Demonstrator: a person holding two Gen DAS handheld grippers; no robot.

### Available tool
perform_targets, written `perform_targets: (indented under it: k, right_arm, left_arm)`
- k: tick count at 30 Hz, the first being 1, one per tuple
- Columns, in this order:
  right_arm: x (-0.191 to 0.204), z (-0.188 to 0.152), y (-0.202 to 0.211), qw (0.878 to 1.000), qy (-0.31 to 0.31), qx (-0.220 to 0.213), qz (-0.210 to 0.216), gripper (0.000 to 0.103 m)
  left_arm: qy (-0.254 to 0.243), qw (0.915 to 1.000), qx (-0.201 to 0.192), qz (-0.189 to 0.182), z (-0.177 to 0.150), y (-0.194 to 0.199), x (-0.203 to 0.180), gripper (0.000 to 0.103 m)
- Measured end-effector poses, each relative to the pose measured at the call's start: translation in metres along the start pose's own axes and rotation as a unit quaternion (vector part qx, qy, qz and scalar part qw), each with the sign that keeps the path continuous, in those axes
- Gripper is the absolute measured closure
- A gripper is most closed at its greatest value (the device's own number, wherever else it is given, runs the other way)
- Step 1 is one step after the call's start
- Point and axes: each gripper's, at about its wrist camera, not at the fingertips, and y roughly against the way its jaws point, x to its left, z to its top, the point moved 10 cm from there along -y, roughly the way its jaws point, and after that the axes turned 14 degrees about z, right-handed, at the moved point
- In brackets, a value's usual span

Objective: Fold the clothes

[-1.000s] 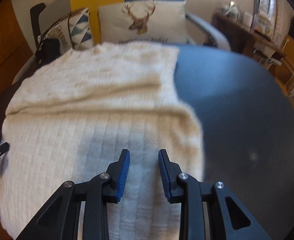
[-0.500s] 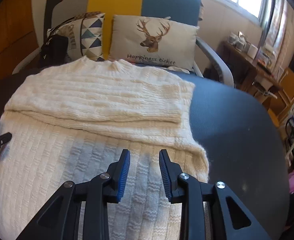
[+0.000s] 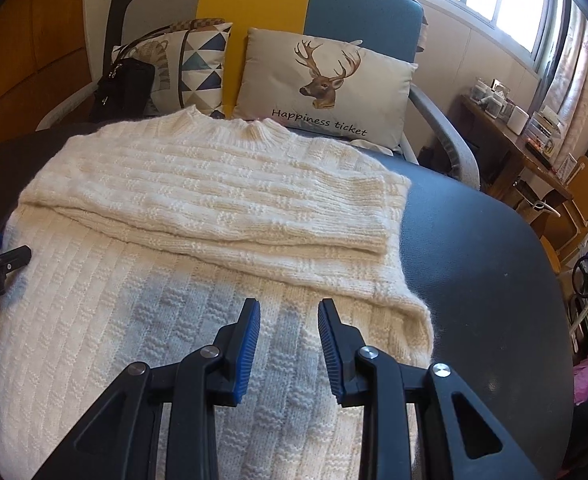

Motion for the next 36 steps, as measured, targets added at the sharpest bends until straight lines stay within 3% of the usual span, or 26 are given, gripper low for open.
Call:
perform_targets:
  k: [5, 8, 15, 18, 20, 21, 26, 28, 30, 32, 33, 34, 36]
  right_arm:
    - [-0.006, -0.002, -0.009, 1.0, -0.005, 0.006, -0.005, 0.073]
    - [-0.019, -0.023, -0.034, 0.998, -0.027, 0.052, -0.002, 0.073]
    - [-0.044, 0.035, -0.025, 0.997, -0.067, -0.016, 0.024, 0.073]
    - [-0.061, 0.042, -0.047, 0.997, -0.076, -0.008, 0.017, 0.073]
    - [-0.069, 0.036, -0.06, 0.997, -0.081, 0.004, 0.017, 0.073]
    - [-0.07, 0.037, -0.059, 0.996, -0.084, 0.015, 0.022, 0.073]
    - [-0.056, 0.087, -0.033, 0.998, -0.047, -0.03, 0.026, 0.072]
    - [-0.056, 0.101, -0.048, 0.999, -0.041, -0.024, 0.02, 0.071]
    - [-0.059, 0.106, -0.068, 0.999, -0.041, -0.006, 0.014, 0.071]
    - [-0.071, 0.087, -0.095, 0.998, -0.04, 0.039, -0.009, 0.072]
    - [-0.073, 0.087, -0.093, 0.999, -0.039, 0.01, -0.005, 0.072]
    - [-0.074, 0.087, -0.089, 0.999, -0.045, 0.007, 0.0, 0.071]
    - [-0.073, 0.091, -0.081, 0.998, -0.058, 0.0, 0.014, 0.071]
  left_arm:
    - [-0.019, 0.9997, -0.018, 0.003, -0.002, 0.005, -0.011, 0.022]
    - [-0.044, 0.9986, -0.023, 0.018, -0.008, 0.002, -0.02, 0.022]
    - [-0.004, 0.9974, -0.071, -0.011, 0.049, 0.015, -0.012, 0.022]
    - [-0.033, 0.9985, -0.039, 0.019, 0.052, -0.018, -0.014, 0.022]
    - [-0.037, 0.9991, -0.017, 0.014, 0.046, -0.035, -0.013, 0.02]
    - [-0.028, 0.9991, -0.031, 0.006, 0.05, -0.028, -0.01, 0.02]
    - [0.016, 0.9925, -0.118, -0.03, 0.09, 0.01, 0.003, 0.02]
    - [0.018, 0.9907, -0.132, -0.029, 0.114, 0.012, -0.003, 0.02]
    - [0.004, 0.9921, -0.125, -0.011, 0.129, -0.004, -0.013, 0.02]
    - [-0.021, 0.9966, -0.075, 0.029, 0.126, -0.046, -0.022, 0.02]
    - [-0.023, 0.9985, -0.041, 0.027, 0.115, -0.066, -0.023, 0.02]
    - [-0.009, 0.9996, -0.024, 0.007, 0.106, -0.079, -0.02, 0.019]
    - [0.032, 0.9984, -0.036, -0.03, 0.105, -0.077, -0.009, 0.017]
